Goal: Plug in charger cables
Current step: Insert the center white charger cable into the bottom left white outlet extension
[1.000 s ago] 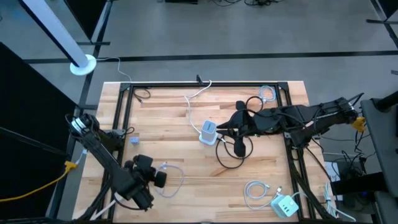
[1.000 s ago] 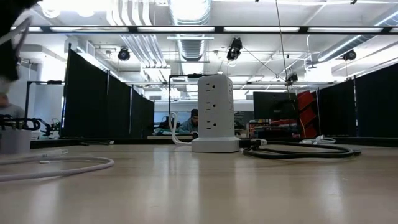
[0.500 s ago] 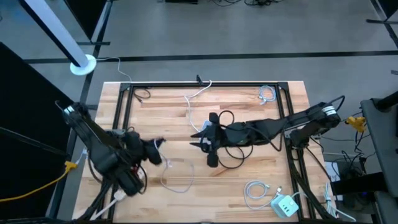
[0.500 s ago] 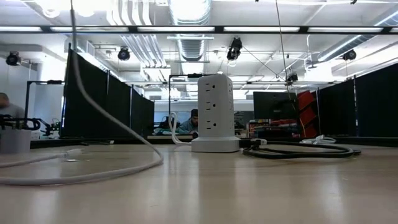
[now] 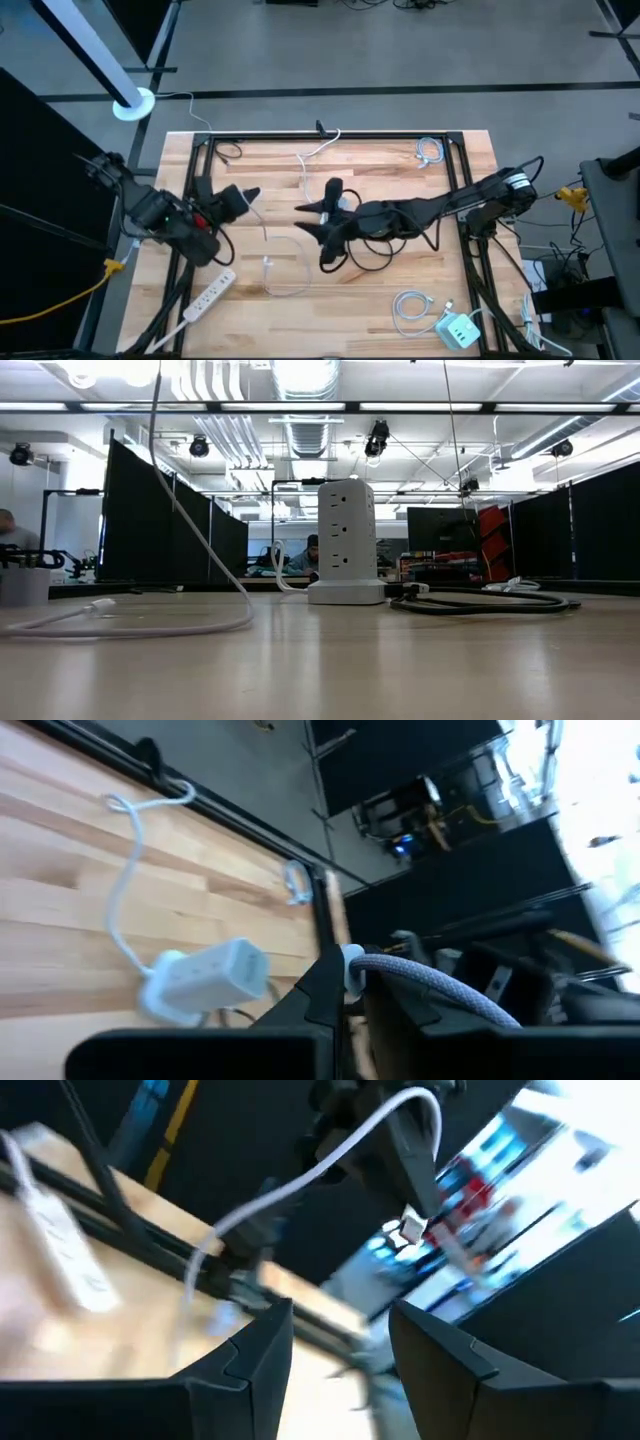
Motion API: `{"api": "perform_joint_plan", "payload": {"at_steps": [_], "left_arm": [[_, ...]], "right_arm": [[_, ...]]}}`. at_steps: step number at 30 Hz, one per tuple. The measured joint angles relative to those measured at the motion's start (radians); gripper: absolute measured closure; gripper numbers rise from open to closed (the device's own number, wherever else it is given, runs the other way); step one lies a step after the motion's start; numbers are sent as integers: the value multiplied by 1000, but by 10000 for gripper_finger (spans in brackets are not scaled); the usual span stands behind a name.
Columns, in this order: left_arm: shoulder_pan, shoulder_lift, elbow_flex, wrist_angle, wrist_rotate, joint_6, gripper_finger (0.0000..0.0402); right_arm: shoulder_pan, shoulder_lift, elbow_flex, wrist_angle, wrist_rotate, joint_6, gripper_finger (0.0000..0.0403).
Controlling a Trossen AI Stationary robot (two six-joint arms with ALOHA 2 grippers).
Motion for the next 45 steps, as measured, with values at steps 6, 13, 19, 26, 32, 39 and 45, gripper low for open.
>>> {"api": "perform_joint_plan", "payload": {"at_steps": [6,13,19,26,32,39,45], "left_arm": [[38,14,-2,106,63,35,384],[66,62,-4,185,125,6,384],[68,65,-4,184,137,-28,384],[82,65,-4,183,140,-34,384],[87,65,-4,181,140,-34,384],[92,65,-4,176,145,-31,384],[92,65,-11,176,175,-33,384]], "right_arm": [[0,48,1,96,79,-327,272],[-24,112,1,241,130,-479,290],[-48,127,0,297,131,-479,296],[-51,128,0,297,93,-479,292],[-50,128,0,297,76,-472,300],[-51,127,0,297,52,-471,338],[-51,127,0,297,50,-471,376]]}}
